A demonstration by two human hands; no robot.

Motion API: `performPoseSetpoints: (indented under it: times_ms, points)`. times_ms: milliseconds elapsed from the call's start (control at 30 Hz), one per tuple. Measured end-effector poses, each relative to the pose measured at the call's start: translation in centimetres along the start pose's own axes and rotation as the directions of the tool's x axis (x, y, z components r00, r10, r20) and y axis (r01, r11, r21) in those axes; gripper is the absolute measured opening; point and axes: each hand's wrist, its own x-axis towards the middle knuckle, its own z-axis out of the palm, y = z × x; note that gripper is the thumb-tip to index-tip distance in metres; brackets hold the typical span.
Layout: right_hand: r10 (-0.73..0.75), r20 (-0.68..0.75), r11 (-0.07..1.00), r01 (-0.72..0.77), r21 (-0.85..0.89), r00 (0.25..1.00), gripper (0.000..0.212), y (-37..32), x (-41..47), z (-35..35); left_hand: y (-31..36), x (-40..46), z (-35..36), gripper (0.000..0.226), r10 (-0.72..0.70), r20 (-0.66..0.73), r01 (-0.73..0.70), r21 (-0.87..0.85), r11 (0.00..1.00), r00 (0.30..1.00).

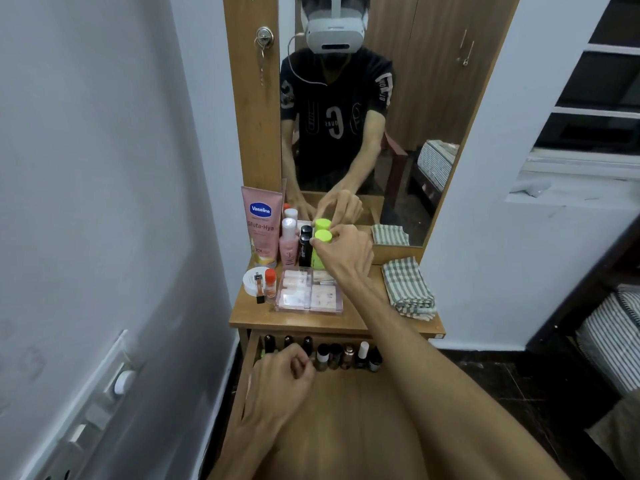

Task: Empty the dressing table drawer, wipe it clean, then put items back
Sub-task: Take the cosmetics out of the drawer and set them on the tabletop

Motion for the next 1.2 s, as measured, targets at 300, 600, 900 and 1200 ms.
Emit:
performPoseSetpoints:
  times_ms: [300, 600, 900, 1200]
  points:
    - [0.045, -0.011, 0.999, -0.044, 0.009, 0.999, 0.029, 0.6, 0.1, 0.2, -1.5, 0.1, 1.6, 0.020, 0.012, -0.095, -0.012, 0.007, 1.000, 0.995]
    - [-0.015, -0.016, 0.996, 0.016, 0.089, 1.000, 0.033, 2.6, -2.3, -1.9, -2.0, 0.1, 2.0, 0.018, 0.065, -0.122, -0.059, 0.054, 0.997, 0.990]
    - [-0.022, 0.027, 0.982, 0.016, 0.190, 0.999, 0.011, 7.6, -11.7, -6.7, -2.0, -0.1, 2.2, 0.011, 0.172, -0.141, -0.156, 0.119, 0.981, 0.975]
    - [0.280, 0.175, 0.956, -0.257, -0.140, 0.944, 0.028, 12.6, -16.6, -6.5, -1.8, -0.4, 2.9, 0.041, 0.312, -0.003, -0.302, 0.244, 0.921, 0.950]
